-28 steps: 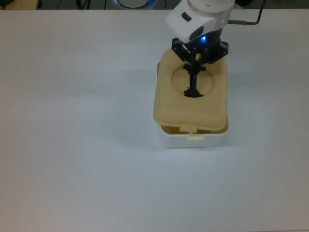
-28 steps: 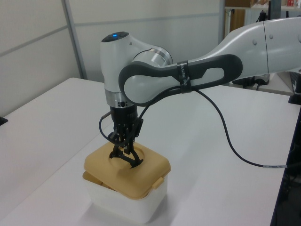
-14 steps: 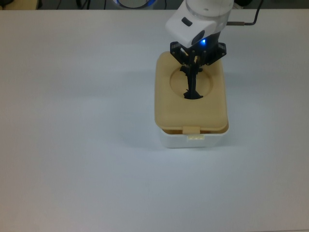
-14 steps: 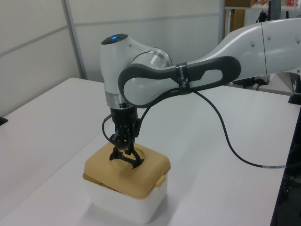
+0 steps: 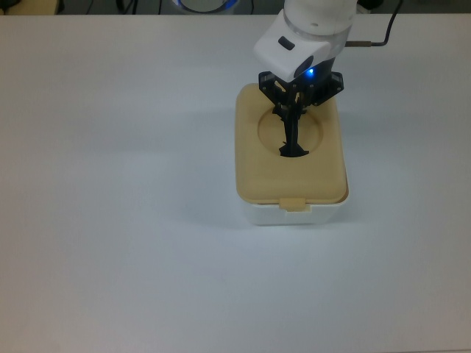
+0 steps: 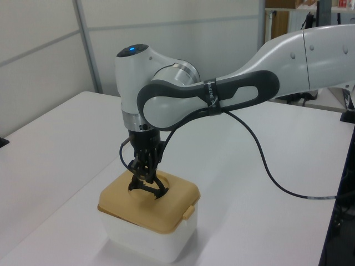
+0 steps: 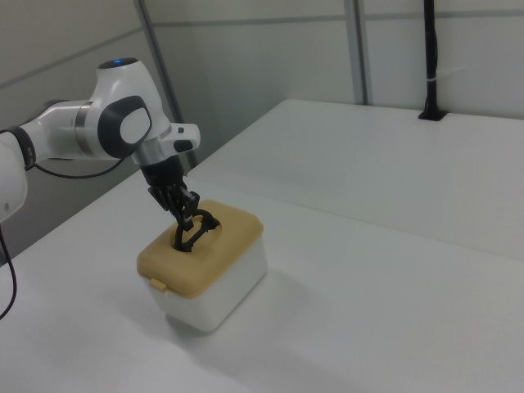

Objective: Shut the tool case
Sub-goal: 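Lower the lid onto the white box rim and press it down, then open the gripper, release the handle and raise the gripper away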

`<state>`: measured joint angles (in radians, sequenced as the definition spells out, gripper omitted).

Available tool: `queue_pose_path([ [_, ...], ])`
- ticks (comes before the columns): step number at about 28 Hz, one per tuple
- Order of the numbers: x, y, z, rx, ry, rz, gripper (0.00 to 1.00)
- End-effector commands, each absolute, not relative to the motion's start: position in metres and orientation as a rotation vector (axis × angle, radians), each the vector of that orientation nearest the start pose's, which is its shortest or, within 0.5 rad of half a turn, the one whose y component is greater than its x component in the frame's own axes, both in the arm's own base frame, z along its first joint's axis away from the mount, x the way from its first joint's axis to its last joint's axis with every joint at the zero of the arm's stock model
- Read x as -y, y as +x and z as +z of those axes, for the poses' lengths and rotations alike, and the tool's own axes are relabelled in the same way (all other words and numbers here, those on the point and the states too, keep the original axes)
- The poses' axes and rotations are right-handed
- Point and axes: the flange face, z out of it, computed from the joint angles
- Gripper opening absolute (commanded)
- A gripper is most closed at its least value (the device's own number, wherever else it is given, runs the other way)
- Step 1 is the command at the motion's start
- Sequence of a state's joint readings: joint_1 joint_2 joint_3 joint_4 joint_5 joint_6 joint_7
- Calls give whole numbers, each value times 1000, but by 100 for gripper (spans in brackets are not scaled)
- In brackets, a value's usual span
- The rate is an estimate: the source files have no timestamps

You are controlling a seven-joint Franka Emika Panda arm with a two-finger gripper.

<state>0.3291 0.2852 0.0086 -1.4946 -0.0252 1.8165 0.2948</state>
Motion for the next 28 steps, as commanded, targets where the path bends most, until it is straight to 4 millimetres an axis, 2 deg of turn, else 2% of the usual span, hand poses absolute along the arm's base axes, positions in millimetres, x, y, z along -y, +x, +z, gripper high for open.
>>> queue_pose_path([
  [1, -213, 622, 513, 100, -3150, -115, 89],
  [2, -213, 622, 513, 102, -3154, -117, 100],
  [10, -211, 620, 519, 94, -3154, -120, 100],
  [16, -199, 618, 535, 59, -3149, -150, 100],
  [20, -167, 613, 552, -2, -3162, -106, 100],
  [21, -151, 611, 565, -44, -3156, -128, 100],
  [24, -125, 604, 583, -107, -3155, -114, 100],
  [25, -107, 597, 593, -139, -3161, -81, 100],
  [28, -79, 586, 611, -175, -3160, -59, 100],
])
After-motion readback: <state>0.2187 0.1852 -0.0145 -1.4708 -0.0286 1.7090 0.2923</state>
